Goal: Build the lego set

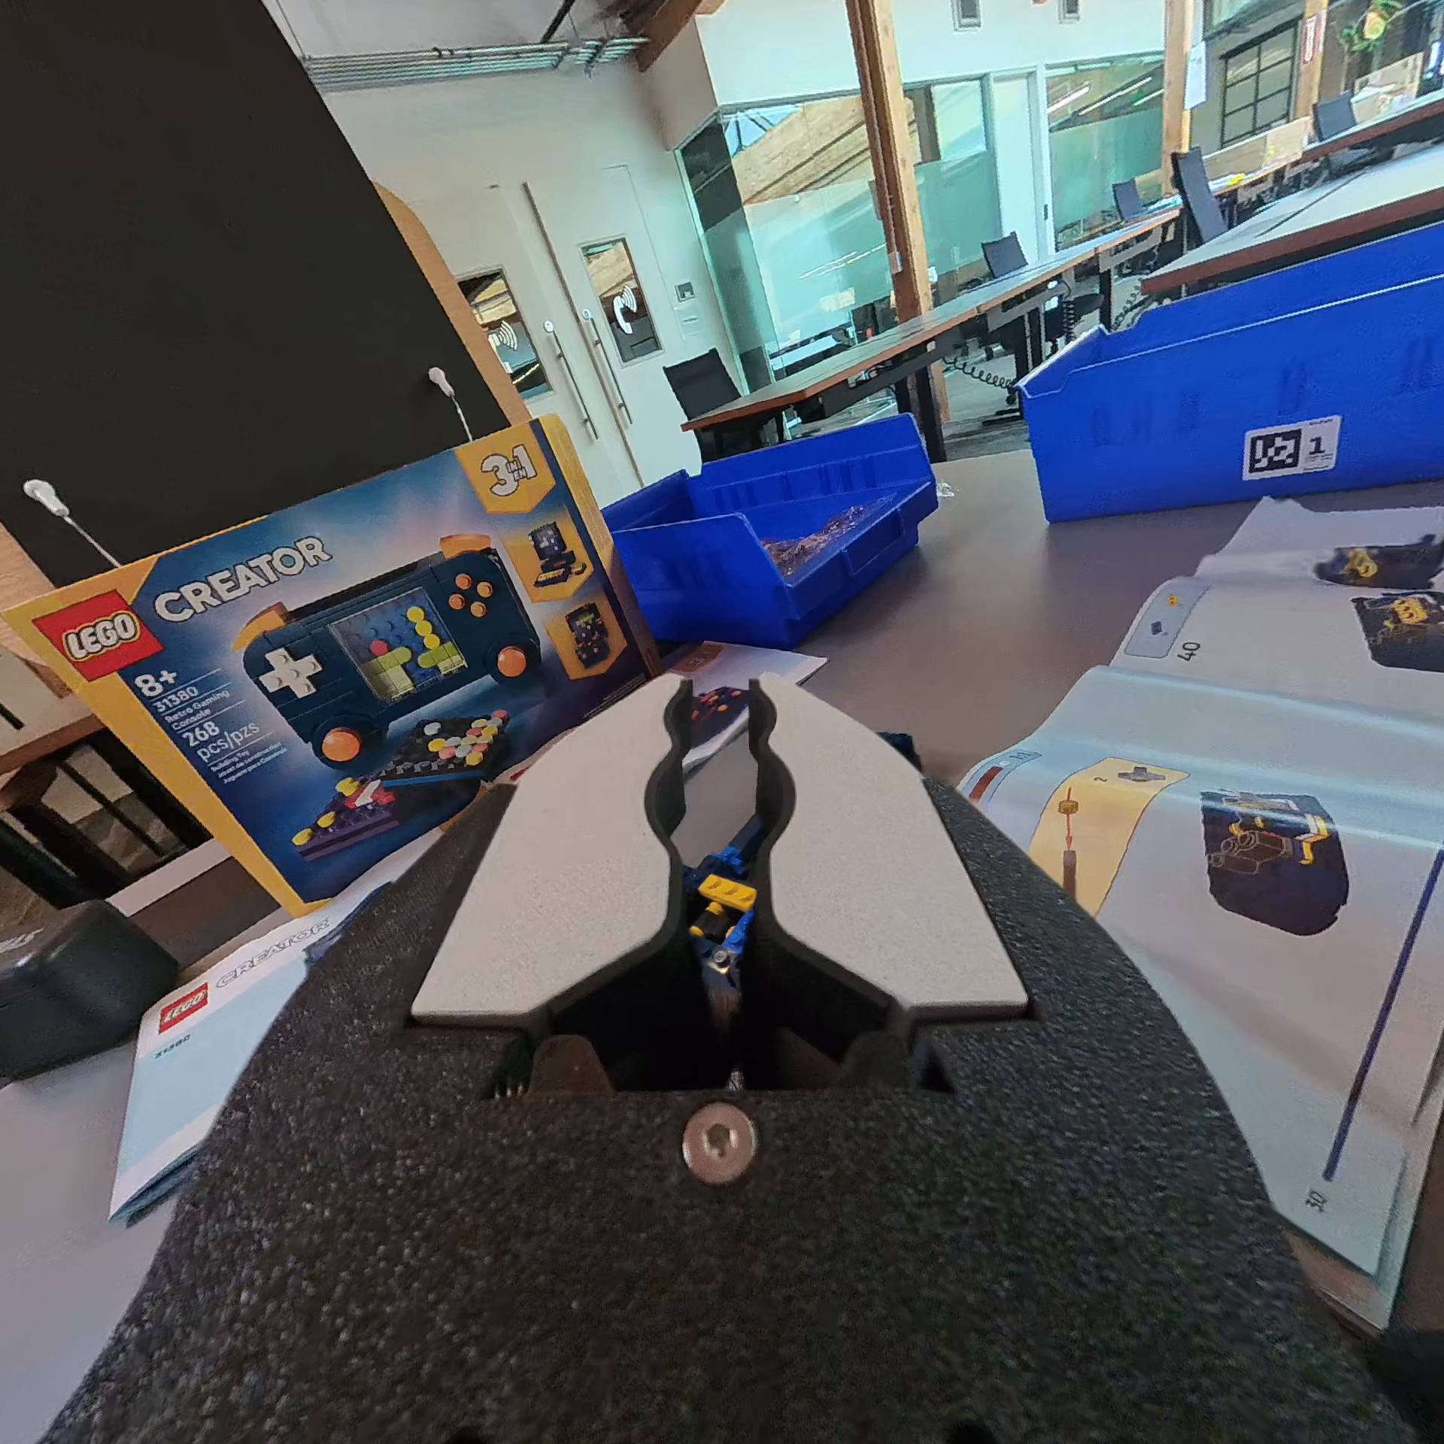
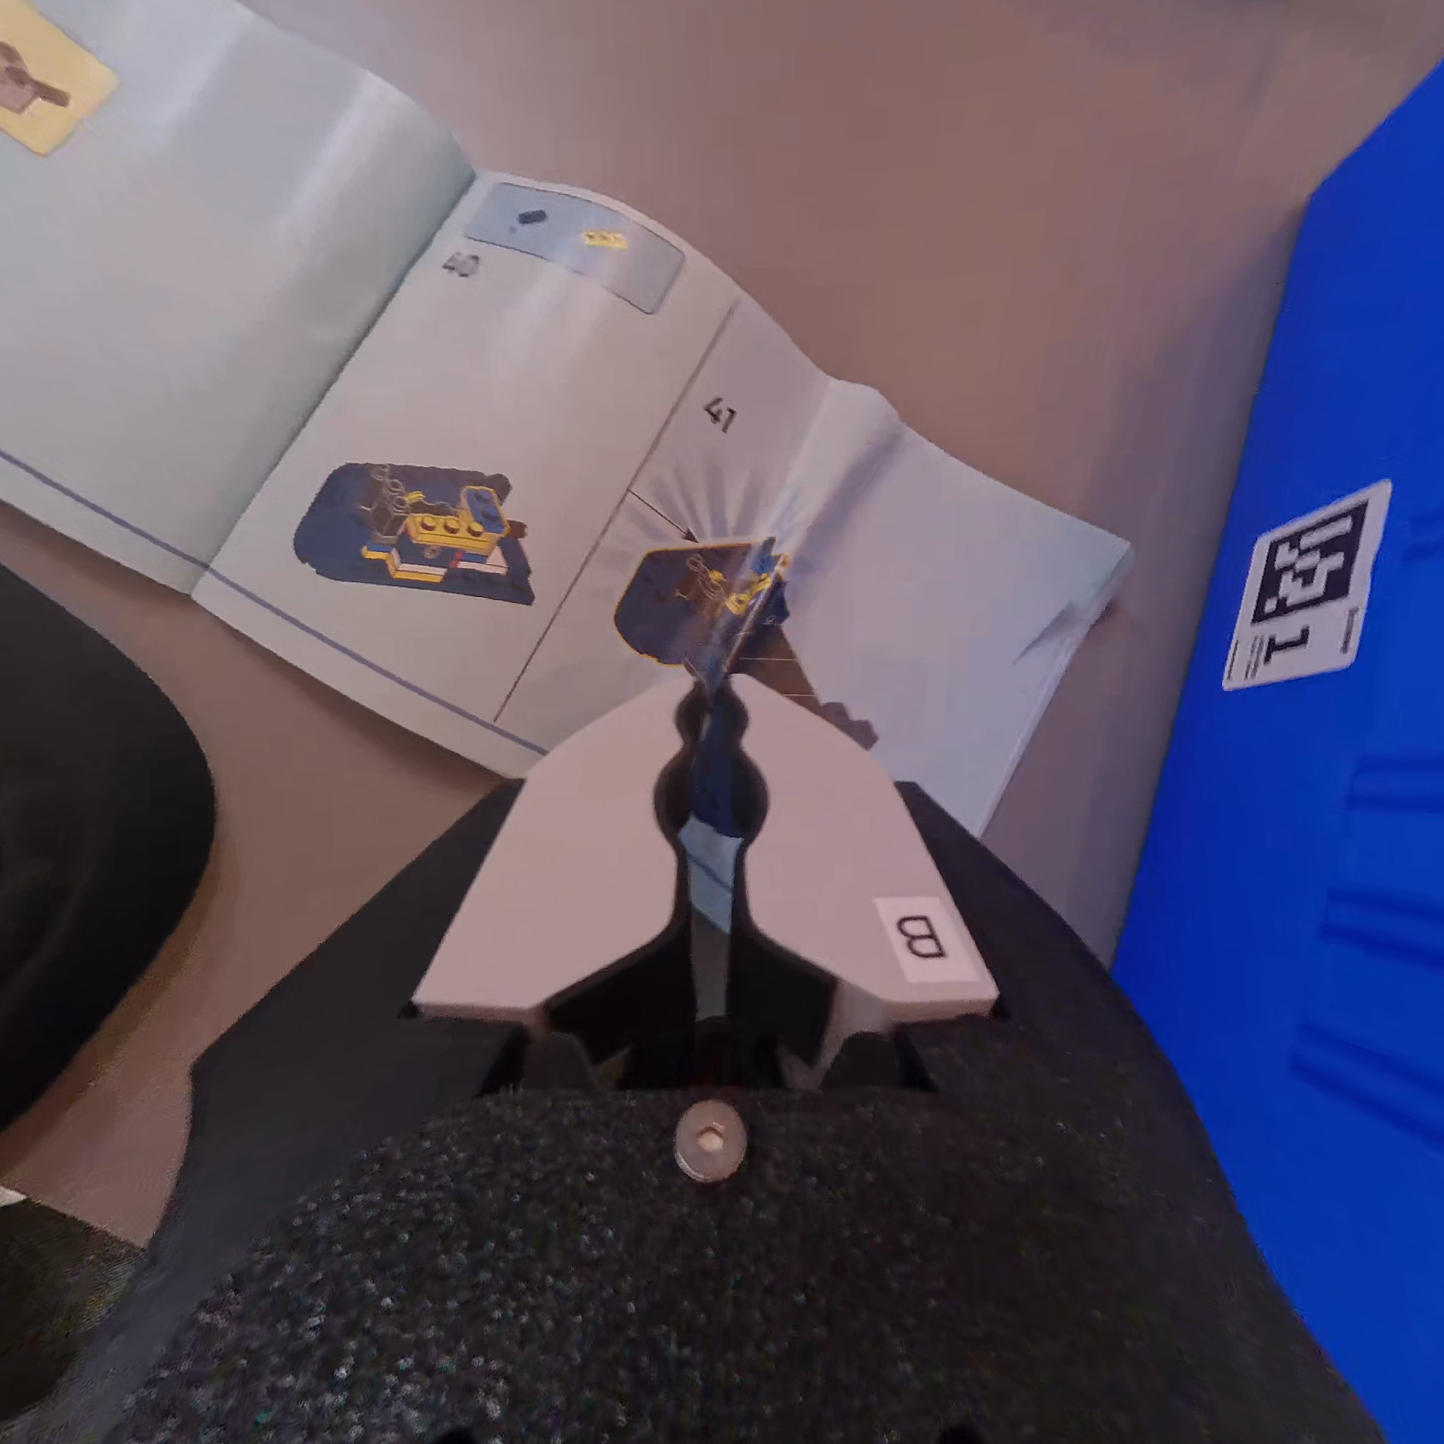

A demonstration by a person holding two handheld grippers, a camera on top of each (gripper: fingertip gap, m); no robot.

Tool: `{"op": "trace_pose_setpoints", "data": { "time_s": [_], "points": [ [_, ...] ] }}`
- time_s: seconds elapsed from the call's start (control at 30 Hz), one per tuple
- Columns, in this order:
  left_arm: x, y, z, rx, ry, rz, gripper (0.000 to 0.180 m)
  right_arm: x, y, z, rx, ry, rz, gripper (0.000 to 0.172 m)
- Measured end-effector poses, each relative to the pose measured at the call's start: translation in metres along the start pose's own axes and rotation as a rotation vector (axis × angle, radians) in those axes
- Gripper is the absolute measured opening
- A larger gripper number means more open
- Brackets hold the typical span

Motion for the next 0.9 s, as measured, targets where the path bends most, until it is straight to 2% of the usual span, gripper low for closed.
{"op": "trace_pose_setpoints", "data": {
  "time_s": [0.13,0.23,0.4,0.47,0.53,0.6,0.73,0.8,0.9],
  "points": [
    [-0.007,-0.005,0.011,0.036,0.117,-0.017,0.017,-0.003,-0.001,-0.002,0.017,-0.038,0.037,0.000],
    [-0.018,-0.027,0.031,0.065,0.318,-0.010,0.025,0.005,-0.011,-0.008,0.088,-0.074,0.186,0.000],
    [-0.053,-0.062,0.065,0.009,0.640,-0.044,0.051,0.032,-0.035,-0.045,0.470,0.033,0.491,0.000],
    [-0.071,-0.062,0.075,-0.042,0.762,-0.110,0.063,0.037,-0.039,-0.062,0.636,0.098,0.564,0.000],
    [-0.089,-0.057,0.083,-0.060,0.874,-0.196,0.069,0.037,-0.041,-0.073,0.722,0.119,0.596,0.000],
    [-0.102,-0.050,0.088,-0.089,0.964,-0.248,0.060,0.036,-0.043,-0.080,0.753,0.103,0.641,0.000],
    [-0.108,-0.045,0.077,-0.143,0.900,-0.150,0.015,0.037,-0.044,-0.086,0.756,0.066,0.719,0.001],
    [-0.103,-0.043,0.069,-0.091,0.912,-0.160,0.008,0.038,-0.043,-0.078,0.701,0.052,0.732,0.001],
    [-0.100,-0.044,0.064,-0.041,0.930,-0.150,0.001,0.035,-0.039,-0.064,0.604,-0.074,0.753,0.002]
  ]
}}
Point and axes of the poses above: each gripper's, where its closed fingertips meet, x back along the fingers, y out of its underside, z = x × y across the jaws, the point moved 9 cm from there along x, back along the fingers, and after that the axes turned 6 degrees about -z, right-handed, at the moved point
